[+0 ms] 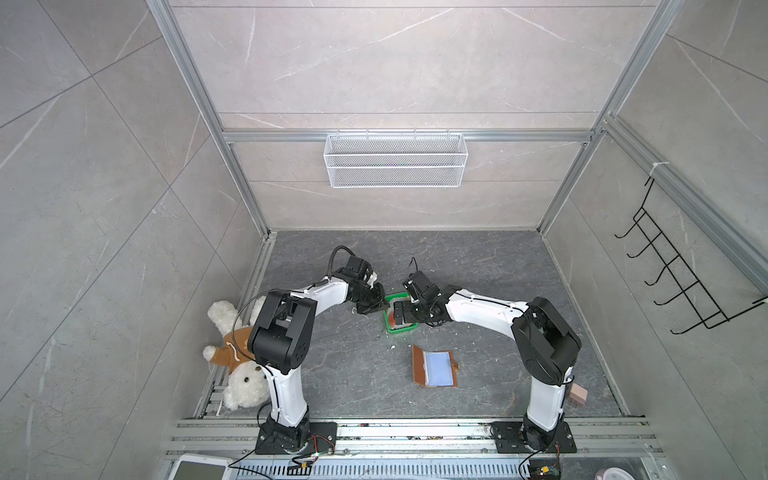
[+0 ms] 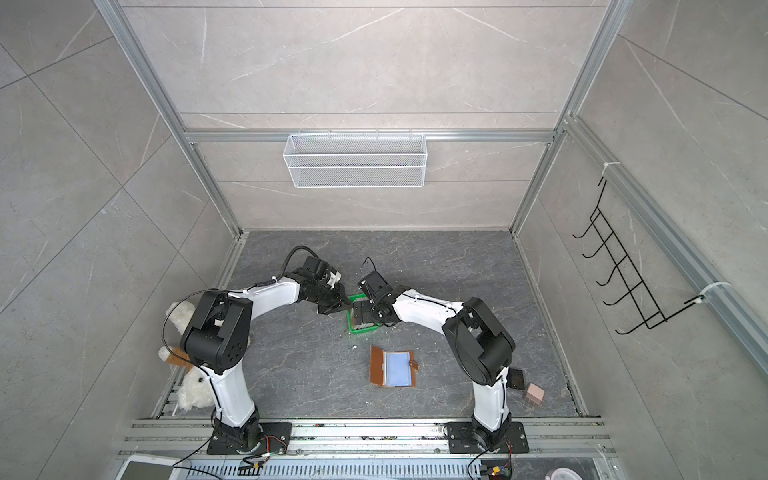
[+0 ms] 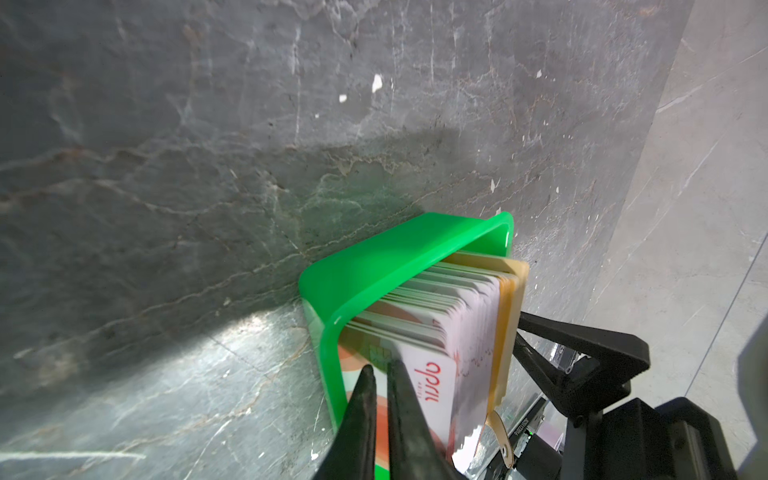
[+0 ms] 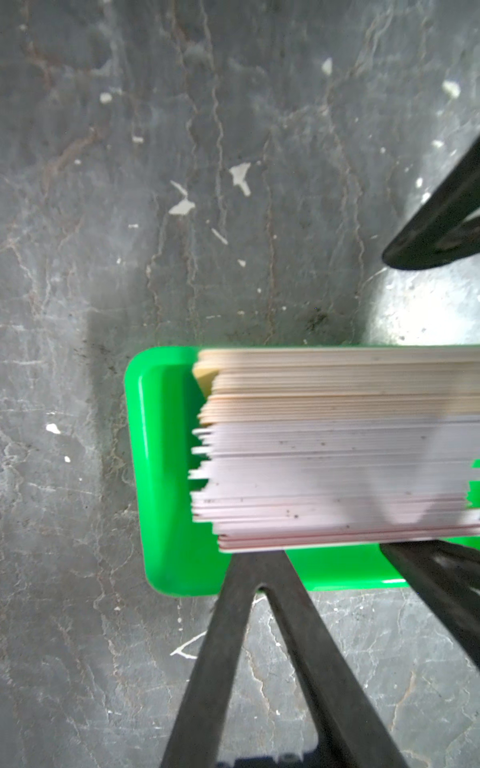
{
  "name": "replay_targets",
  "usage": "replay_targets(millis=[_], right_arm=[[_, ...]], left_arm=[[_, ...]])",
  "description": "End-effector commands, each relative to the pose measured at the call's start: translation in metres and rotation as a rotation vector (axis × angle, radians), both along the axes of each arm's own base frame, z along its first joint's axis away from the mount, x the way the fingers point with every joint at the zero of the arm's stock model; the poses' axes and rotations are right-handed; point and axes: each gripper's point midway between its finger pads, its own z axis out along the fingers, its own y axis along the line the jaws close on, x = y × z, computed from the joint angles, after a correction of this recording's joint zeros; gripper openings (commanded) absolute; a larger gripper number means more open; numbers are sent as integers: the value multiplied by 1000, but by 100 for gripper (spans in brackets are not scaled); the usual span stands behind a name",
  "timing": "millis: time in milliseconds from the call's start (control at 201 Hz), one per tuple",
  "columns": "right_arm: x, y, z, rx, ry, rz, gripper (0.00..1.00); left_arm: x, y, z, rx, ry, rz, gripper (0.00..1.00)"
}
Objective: Put the credit cards into the card holder
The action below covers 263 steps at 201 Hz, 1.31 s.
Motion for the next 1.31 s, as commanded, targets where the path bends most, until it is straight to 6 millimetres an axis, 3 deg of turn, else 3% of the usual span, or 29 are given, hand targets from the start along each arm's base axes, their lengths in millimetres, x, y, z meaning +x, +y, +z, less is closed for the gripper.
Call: replay_targets(millis=[0,254,722,1304], right_arm=[[-6,-14,4,-34,0,-14,99],[-9,-21,6,-45,-12,-24,99],[13,-13,3,-66,-27,-18,98],[-16,-37,13,-70,-25,-7,97]], left_arm=[[-1,-3,-1,18,2,-32,12],[-2,-3,-5,31,13,-40,11],[-4,-3,-8,59,14,-55,8],[-2,4,-9,113,-6,-68,7]])
